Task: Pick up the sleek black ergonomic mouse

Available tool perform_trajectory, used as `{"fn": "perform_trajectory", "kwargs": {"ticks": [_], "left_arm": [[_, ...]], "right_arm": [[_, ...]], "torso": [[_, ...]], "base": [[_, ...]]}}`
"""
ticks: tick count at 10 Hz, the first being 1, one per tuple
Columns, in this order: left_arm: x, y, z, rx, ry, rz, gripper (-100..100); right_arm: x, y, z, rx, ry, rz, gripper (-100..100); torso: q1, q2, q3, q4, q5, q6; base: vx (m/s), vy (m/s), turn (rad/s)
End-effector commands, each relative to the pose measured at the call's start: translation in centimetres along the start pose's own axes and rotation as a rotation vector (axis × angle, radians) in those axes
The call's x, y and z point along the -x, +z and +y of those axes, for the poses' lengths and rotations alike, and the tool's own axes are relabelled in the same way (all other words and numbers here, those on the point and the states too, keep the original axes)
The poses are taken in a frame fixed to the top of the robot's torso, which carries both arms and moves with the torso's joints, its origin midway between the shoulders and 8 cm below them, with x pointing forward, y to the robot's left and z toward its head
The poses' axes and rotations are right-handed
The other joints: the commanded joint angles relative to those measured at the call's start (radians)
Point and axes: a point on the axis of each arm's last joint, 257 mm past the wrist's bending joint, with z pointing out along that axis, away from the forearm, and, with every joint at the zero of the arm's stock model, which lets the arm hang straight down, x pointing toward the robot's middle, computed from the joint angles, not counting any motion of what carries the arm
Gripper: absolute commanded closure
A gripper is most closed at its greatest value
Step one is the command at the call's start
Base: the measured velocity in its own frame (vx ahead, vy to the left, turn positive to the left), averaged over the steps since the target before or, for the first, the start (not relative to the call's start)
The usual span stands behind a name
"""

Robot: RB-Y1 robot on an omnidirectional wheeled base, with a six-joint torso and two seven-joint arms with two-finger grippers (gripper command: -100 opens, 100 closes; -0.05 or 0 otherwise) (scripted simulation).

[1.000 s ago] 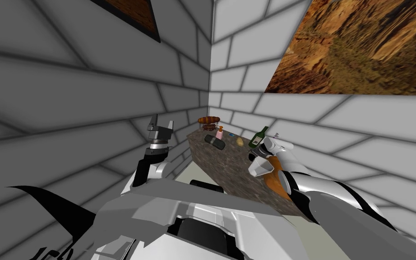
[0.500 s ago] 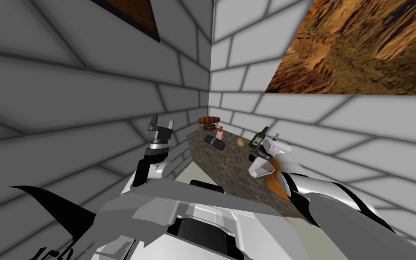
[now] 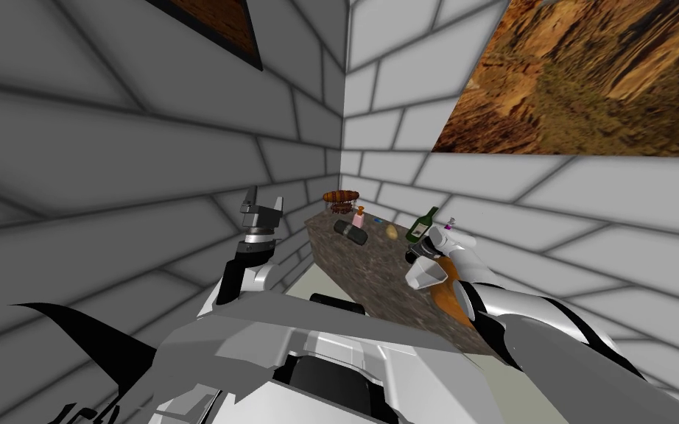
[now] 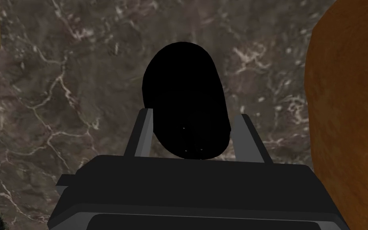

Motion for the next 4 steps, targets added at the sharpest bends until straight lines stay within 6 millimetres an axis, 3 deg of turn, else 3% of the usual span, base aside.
{"fn": "perform_trajectory", "kwargs": {"ticks": [1, 3, 4], "left_arm": [[0.00, 0.00, 0.00, 0.000, 0.000, 0.000, 0], [0.00, 0.00, 0.00, 0.000, 0.000, 0.000, 0], [0.00, 0.00, 0.00, 0.000, 0.000, 0.000, 0]], "right_arm": [[-0.23, -0.94, -0.28, 0.001, 0.000, -0.003, 100], [-0.36, -1.02, -0.44, 0.000, 0.000, -0.002, 100], [-0.37, -1.09, -0.44, 0.000, 0.000, -0.002, 0]], "torso": [[0.000, 0.000, 0.000, 0.000, 0.000, 0.000], [0.001, 0.001, 0.001, 0.000, 0.001, 0.000], [0.001, 0.001, 0.000, 0.000, 0.000, 0.000]], "base": [[-0.011, 0.007, -0.019], [-0.013, 0.007, -0.007], [0.000, 0.000, 0.000]]}}
